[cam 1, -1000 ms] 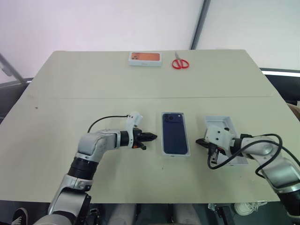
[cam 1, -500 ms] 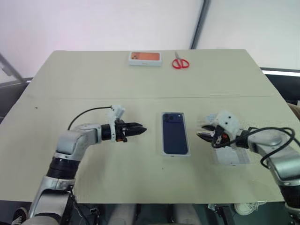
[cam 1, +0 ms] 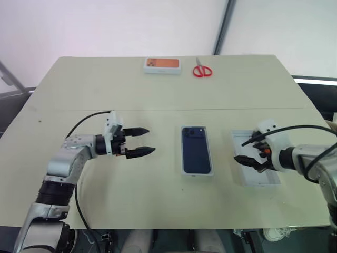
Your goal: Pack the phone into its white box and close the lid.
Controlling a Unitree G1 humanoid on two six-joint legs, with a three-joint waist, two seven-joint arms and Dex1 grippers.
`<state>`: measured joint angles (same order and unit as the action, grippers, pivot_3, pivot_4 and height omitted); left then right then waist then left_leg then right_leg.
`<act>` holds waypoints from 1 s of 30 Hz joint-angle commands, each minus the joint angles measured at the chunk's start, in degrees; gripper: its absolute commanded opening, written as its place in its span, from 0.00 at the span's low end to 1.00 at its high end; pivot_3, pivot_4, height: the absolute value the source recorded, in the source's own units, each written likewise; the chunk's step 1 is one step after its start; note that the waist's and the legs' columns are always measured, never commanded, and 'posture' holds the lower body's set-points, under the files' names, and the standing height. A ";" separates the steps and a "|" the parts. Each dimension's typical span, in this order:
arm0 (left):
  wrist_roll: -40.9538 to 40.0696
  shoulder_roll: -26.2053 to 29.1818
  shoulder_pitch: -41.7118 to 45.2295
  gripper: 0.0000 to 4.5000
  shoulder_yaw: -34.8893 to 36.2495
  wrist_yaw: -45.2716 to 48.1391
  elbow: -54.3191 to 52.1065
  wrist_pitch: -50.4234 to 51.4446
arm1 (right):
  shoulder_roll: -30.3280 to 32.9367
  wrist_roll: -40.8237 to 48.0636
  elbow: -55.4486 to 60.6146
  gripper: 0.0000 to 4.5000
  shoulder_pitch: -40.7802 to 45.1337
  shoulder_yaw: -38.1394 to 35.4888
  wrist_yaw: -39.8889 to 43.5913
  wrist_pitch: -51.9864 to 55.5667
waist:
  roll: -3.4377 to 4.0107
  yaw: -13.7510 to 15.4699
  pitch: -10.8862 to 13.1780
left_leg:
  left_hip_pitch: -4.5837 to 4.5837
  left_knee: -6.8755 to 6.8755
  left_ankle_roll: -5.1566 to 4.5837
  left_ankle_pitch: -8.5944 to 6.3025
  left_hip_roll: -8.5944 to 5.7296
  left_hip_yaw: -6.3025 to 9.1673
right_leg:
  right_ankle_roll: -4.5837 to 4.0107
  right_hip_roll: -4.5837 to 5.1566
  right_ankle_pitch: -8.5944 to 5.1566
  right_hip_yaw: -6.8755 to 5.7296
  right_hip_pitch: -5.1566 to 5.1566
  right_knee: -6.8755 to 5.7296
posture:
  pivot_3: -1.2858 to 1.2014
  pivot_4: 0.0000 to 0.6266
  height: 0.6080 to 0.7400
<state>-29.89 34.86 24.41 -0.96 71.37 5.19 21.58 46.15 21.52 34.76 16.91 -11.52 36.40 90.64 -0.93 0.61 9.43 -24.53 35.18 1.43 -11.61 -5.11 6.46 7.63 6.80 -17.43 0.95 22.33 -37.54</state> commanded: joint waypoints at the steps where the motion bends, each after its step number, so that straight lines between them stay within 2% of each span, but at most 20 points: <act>1: 1.37 0.52 0.84 0.99 1.13 2.82 1.31 -6.03 | -3.37 3.15 5.18 1.00 -1.72 -2.03 -4.87 1.86 | 0.00 0.10 0.00 | 0.00 0.00 0.00 0.00 0.00 0.00 | 0.00 0.00 0.00 0.00 0.00 0.00 | 0.52 0.24 1.00; 9: 4.02 -0.35 0.89 0.99 0.52 3.96 3.33 -11.76 | -9.11 6.98 7.08 1.00 -4.77 -3.47 -18.79 1.86 | 0.02 -0.03 0.00 | 0.00 0.02 -0.01 0.00 -0.03 0.00 | 0.01 -0.03 0.01 -0.01 0.00 -0.02 | 0.52 0.24 1.00; 18: 4.23 -1.42 -0.18 0.99 0.14 3.52 2.00 -11.86 | -10.43 16.81 7.50 1.00 -5.90 -3.03 -28.86 1.86 | 0.03 -0.30 0.00 | 0.01 0.01 -0.02 0.01 -0.01 0.01 | 0.02 -0.08 0.01 -0.02 -0.02 -0.02 | 0.52 0.24 1.00; 20: 4.00 -1.37 -0.37 1.00 0.13 3.55 1.71 -11.42 | -9.93 18.38 7.34 0.88 -5.58 -2.84 -30.47 1.86 | 0.03 -0.36 0.00 | 0.01 0.00 -0.02 0.01 -0.01 0.02 | 0.02 -0.09 0.01 -0.02 -0.02 -0.02 | 0.52 0.24 1.00; 22: 3.94 -1.34 -0.54 1.00 0.18 3.58 1.56 -11.46 | -10.27 20.19 6.89 0.71 -5.76 -2.85 -32.41 1.86 | 0.03 -0.40 0.00 | 0.01 0.00 -0.02 0.01 -0.01 0.02 | 0.02 -0.09 0.01 -0.03 -0.02 -0.02 | 0.52 0.24 1.00; 28: 3.74 -1.51 -1.01 1.00 0.24 3.23 0.51 -11.25 | -10.23 22.23 6.91 0.01 -6.54 -0.76 -37.71 1.86 | 0.02 -0.55 0.00 | 0.02 0.00 -0.03 0.01 0.00 0.02 | 0.02 -0.11 0.01 -0.03 -0.04 -0.02 | 0.52 0.24 1.00; 30: 3.70 -1.57 -1.07 1.00 0.35 3.04 0.45 -11.20 | -11.21 22.65 6.48 0.01 -6.23 -0.96 -39.60 1.86 | 0.01 -0.54 -0.01 | 0.04 0.02 -0.03 0.01 0.00 0.03 | 0.02 -0.11 0.01 -0.03 -0.06 -0.02 | 0.52 0.24 1.00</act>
<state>-25.54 33.37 23.23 -1.31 74.68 7.67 10.72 35.56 43.31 40.66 10.93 -12.76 -1.77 92.11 -0.93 0.07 9.42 -24.49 35.20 1.40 -11.59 -5.11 6.49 7.65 6.69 -17.42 0.91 22.26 -37.56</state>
